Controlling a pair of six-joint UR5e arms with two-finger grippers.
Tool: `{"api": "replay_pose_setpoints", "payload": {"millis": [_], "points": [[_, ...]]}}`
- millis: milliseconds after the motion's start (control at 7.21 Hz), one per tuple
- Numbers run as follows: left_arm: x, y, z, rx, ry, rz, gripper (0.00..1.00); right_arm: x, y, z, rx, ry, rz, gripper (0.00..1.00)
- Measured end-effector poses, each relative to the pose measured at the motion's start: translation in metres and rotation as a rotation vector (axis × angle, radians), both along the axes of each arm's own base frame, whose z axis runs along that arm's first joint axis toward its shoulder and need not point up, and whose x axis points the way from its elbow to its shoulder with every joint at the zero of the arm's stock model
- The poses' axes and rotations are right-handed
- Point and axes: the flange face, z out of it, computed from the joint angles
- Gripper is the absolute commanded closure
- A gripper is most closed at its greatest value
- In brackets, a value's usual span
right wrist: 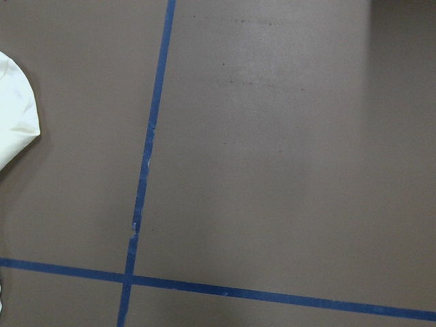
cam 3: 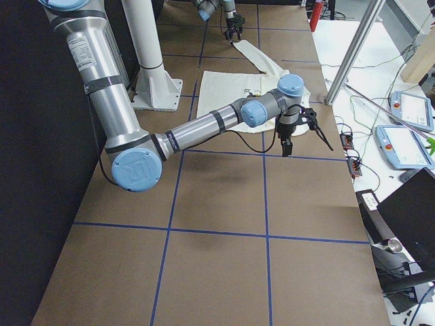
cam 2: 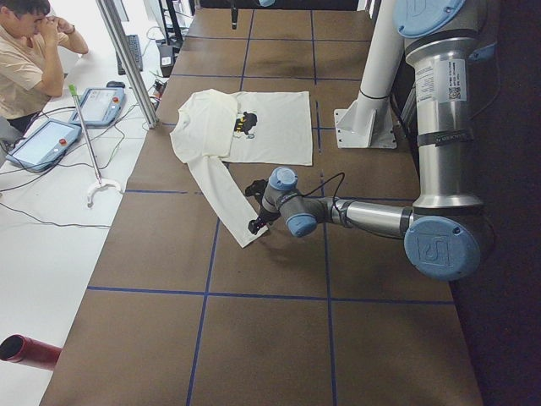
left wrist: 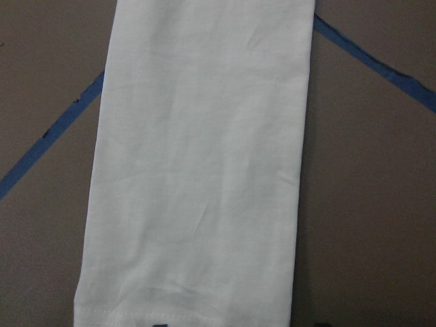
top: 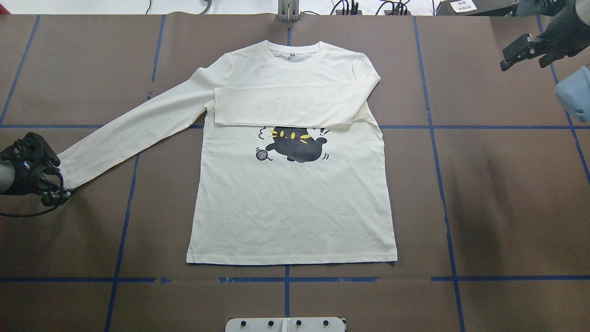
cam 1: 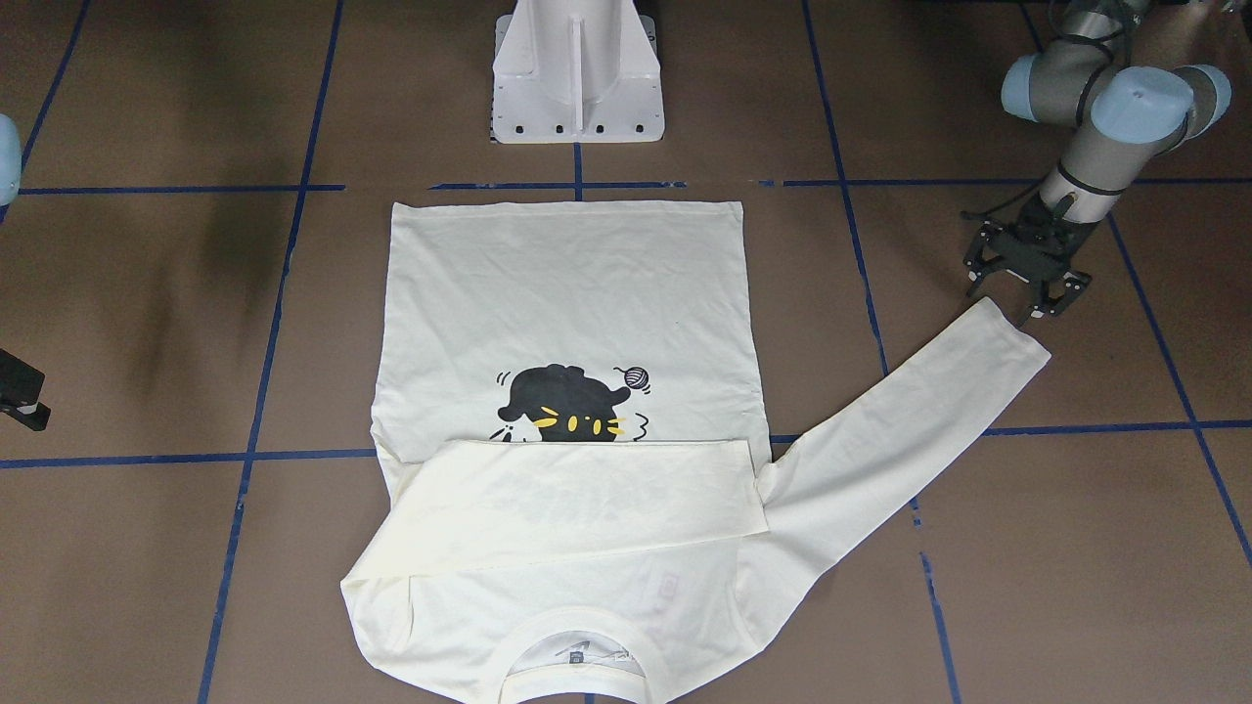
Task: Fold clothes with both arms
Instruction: 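Move the left gripper to the cuff of the other sleeve and grasp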
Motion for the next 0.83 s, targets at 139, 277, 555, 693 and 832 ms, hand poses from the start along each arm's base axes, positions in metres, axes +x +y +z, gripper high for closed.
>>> {"api": "replay_pose_setpoints", "payload": {"millis": [139,277,555,693,832], "points": [[0.0022,0.0011,0.0012,0.003,-0.006,0.001,0.68,0.0003,0.0007,0.0016,-0.002,0.001,0.000,0.00],[0.0041,0.0021,0.0019,0.004,-0.008,0.004,0.98,0.0004,0.0010,0.0020,-0.002,0.001,0.000,0.00],[0.0052,0.0027,0.0016,0.007,-0.009,0.006,1.00,0.0006,0.0013,0.0017,-0.001,0.002,0.001,0.00],[0.0052,0.0027,-0.0001,0.012,-0.007,0.008,1.00,0.0010,0.0023,0.0015,0.000,0.002,0.001,0.00],[0.0050,0.0021,-0.0038,0.018,-0.002,0.008,1.00,0.0018,0.0049,0.0014,0.002,0.001,0.001,0.00]]}}
